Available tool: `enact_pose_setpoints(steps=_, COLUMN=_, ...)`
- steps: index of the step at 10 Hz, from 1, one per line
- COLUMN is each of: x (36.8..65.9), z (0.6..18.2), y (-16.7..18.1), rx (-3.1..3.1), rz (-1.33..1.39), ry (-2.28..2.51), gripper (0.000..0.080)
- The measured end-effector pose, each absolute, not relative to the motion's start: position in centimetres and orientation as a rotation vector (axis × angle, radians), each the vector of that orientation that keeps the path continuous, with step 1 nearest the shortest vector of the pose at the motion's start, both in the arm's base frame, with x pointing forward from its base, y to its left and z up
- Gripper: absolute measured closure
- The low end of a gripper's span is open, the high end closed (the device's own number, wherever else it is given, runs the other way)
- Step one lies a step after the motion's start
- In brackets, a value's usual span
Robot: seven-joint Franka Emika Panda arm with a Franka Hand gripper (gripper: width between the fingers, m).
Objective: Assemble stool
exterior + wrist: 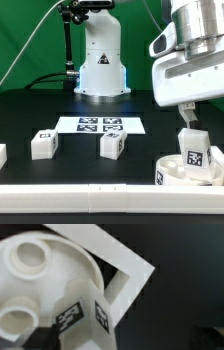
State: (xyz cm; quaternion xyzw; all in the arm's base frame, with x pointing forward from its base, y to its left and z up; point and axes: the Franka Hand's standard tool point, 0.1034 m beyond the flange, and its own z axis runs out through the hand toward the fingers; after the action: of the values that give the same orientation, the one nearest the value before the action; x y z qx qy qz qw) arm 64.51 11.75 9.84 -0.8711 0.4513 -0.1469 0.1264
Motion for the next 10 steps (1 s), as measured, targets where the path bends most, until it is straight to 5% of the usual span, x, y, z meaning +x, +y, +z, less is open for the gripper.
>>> enact_pose_setpoints(steps=10, x=63.2, z=8.4, y=9.6, rx=-2.912, rz=-0.581, ry=0.593, gripper=0.015)
